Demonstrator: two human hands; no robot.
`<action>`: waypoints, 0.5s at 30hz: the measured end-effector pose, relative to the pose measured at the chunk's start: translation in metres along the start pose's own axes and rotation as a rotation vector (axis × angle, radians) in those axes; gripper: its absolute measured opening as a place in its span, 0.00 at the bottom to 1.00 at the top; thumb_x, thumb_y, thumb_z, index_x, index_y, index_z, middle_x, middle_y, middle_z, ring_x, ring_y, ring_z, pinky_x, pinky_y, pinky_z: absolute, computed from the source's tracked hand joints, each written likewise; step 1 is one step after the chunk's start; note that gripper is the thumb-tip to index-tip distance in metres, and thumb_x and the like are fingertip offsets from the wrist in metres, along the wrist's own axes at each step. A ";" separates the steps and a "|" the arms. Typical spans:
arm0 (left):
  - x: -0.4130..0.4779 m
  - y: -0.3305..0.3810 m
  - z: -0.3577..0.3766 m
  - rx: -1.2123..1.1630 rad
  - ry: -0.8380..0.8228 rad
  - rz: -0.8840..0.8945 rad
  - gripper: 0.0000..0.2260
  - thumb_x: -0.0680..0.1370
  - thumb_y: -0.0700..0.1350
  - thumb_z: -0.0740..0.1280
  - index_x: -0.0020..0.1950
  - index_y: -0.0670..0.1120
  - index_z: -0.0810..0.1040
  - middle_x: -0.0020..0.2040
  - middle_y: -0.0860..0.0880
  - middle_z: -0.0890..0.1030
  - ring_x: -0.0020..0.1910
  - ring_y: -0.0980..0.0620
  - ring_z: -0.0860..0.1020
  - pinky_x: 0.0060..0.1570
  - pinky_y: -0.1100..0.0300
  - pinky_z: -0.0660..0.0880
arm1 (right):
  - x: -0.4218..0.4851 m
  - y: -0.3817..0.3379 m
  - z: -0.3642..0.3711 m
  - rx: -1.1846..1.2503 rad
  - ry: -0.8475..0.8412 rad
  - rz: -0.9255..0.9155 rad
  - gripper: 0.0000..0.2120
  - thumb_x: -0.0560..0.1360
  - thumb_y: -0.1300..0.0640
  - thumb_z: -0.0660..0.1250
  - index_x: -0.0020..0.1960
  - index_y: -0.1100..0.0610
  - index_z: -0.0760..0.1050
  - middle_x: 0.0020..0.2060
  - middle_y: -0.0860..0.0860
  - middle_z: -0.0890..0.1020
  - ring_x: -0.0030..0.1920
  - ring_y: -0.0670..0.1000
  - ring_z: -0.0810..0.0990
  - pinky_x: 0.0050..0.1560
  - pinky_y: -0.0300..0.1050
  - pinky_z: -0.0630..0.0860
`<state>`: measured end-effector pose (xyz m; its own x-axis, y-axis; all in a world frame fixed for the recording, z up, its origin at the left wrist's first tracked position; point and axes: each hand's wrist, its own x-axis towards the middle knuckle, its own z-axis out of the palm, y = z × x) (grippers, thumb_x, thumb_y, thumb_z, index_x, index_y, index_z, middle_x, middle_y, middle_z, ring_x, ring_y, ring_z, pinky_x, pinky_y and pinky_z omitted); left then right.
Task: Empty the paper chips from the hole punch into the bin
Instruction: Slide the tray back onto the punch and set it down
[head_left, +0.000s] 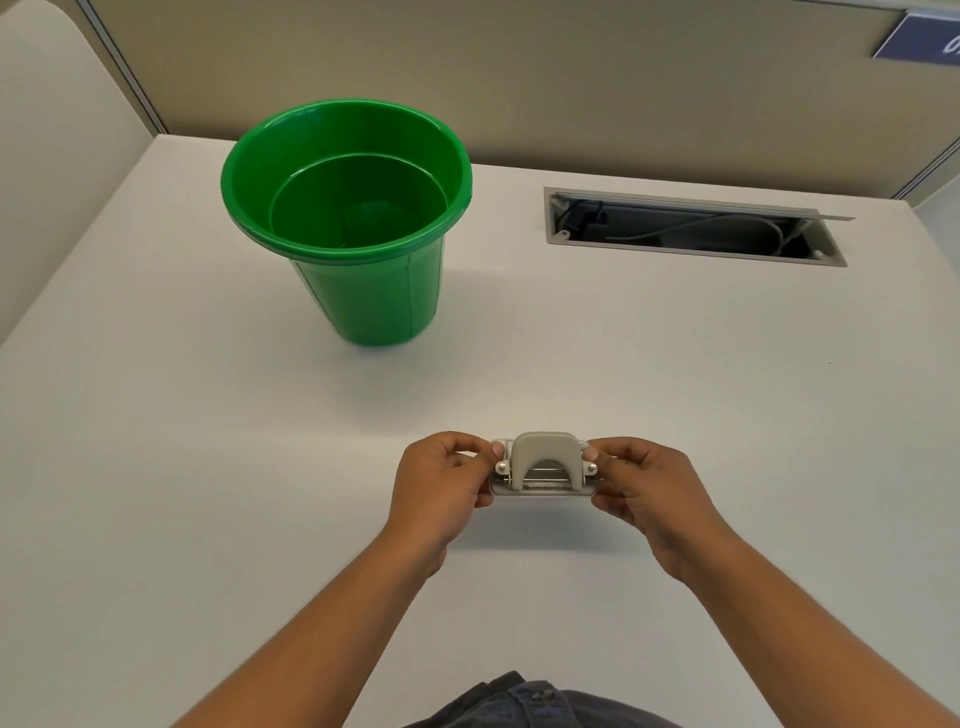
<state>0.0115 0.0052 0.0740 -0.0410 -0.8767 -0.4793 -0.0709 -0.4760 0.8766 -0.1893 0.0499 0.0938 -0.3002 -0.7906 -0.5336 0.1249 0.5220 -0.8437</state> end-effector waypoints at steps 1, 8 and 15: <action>0.003 -0.003 0.002 0.010 0.010 -0.003 0.07 0.74 0.46 0.75 0.41 0.44 0.82 0.30 0.48 0.83 0.30 0.53 0.80 0.39 0.54 0.83 | 0.003 0.003 0.000 0.006 0.020 0.004 0.08 0.73 0.57 0.74 0.47 0.61 0.84 0.39 0.59 0.83 0.39 0.52 0.80 0.35 0.38 0.80; 0.023 -0.019 0.012 0.085 0.071 -0.012 0.07 0.74 0.45 0.74 0.37 0.45 0.84 0.33 0.47 0.84 0.33 0.49 0.82 0.41 0.55 0.83 | 0.024 0.022 0.001 0.012 0.051 0.041 0.05 0.76 0.62 0.70 0.50 0.60 0.85 0.46 0.58 0.86 0.43 0.52 0.82 0.41 0.41 0.80; 0.036 -0.018 0.016 0.246 0.141 -0.034 0.10 0.71 0.50 0.76 0.33 0.47 0.83 0.35 0.48 0.86 0.41 0.43 0.84 0.41 0.52 0.78 | 0.040 0.035 0.005 -0.098 0.124 -0.029 0.04 0.72 0.62 0.74 0.47 0.57 0.86 0.43 0.56 0.89 0.49 0.58 0.86 0.56 0.54 0.81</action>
<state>-0.0050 -0.0166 0.0401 0.1035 -0.8699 -0.4822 -0.3106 -0.4888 0.8152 -0.1923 0.0350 0.0429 -0.4173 -0.7636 -0.4927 0.0236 0.5329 -0.8458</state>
